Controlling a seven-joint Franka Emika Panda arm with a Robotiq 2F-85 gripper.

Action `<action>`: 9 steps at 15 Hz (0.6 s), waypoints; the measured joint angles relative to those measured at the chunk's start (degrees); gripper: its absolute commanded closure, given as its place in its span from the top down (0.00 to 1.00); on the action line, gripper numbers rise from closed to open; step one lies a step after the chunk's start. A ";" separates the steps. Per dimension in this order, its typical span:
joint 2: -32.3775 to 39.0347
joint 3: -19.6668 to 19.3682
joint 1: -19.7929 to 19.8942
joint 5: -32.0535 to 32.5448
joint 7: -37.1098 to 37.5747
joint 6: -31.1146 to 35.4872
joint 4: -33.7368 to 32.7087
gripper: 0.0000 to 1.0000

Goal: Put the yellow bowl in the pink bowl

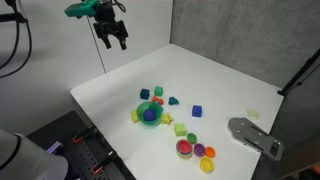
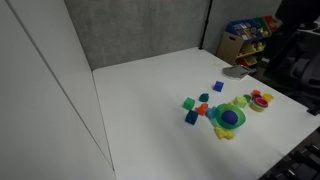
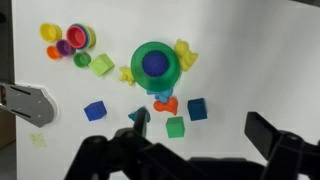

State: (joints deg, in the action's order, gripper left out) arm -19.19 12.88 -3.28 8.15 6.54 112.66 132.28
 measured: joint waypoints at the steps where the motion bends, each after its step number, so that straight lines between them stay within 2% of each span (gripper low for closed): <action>1: -0.01 0.00 0.00 0.00 0.00 0.00 -0.01 1.00; 9: 0.35 -0.94 -0.28 0.00 0.00 0.57 -0.14 1.00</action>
State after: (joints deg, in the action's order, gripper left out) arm -18.85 11.94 -3.57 8.15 6.54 113.23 132.14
